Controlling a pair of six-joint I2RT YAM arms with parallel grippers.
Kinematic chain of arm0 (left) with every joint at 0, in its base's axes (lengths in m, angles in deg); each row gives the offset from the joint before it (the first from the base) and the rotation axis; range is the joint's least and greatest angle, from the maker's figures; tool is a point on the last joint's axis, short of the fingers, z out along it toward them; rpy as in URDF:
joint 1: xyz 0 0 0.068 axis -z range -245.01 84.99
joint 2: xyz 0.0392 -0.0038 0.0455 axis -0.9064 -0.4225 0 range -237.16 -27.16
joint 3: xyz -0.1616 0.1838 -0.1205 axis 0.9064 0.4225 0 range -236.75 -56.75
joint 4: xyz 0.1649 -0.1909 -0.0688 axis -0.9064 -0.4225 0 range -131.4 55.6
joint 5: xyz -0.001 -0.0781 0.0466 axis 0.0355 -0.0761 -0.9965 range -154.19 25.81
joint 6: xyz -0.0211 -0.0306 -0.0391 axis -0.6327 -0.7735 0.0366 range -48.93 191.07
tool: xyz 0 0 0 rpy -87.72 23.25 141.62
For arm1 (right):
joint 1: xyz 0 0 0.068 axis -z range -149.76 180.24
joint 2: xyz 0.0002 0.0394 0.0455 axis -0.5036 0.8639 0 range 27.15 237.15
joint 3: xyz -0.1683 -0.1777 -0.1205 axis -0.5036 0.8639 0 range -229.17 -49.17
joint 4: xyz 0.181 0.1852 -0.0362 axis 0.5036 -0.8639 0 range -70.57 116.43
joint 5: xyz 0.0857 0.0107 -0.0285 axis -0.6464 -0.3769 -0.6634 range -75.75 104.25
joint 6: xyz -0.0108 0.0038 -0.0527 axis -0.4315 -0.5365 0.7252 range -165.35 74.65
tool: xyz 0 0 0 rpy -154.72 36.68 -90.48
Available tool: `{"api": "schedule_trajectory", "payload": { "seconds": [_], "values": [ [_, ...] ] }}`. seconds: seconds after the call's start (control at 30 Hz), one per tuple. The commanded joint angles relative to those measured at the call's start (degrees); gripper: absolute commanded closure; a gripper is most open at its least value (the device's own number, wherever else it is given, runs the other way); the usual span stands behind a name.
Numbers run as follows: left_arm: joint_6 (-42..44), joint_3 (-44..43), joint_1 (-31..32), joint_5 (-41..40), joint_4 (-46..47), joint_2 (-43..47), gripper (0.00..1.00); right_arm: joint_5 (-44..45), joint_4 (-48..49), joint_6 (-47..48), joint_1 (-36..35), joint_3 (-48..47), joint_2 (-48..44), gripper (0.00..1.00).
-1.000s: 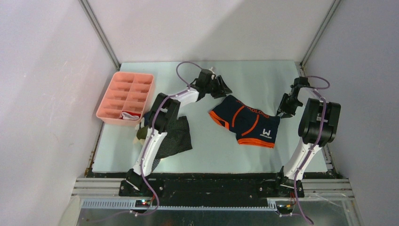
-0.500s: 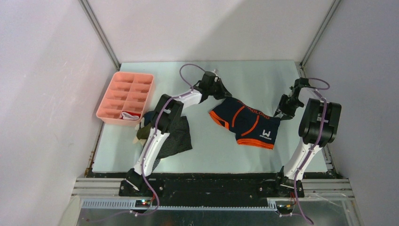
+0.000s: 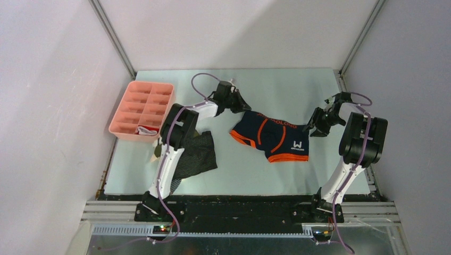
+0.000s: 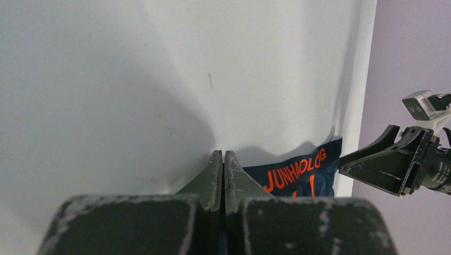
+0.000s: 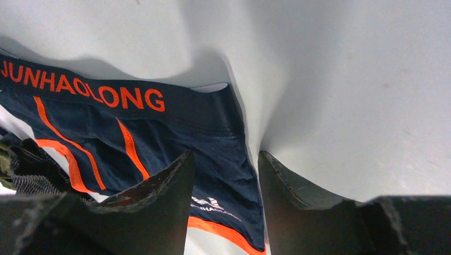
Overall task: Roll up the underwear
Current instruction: Flatten out the underwear at the center of the board.
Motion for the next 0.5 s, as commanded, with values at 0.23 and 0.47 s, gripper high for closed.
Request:
{"api": "schedule_trajectory", "payload": {
  "seconds": [0.23,0.47],
  "values": [
    [8.6,13.3,-2.4,-10.8,-11.3,18.8,1.00,1.8,4.8,0.8,-5.4,-9.5,6.8,0.48],
    [13.5,15.6,-2.6,-18.2,-17.5,23.0,0.56,4.8,4.6,2.1,-7.8,-12.2,8.7,0.48]
  ]
}}
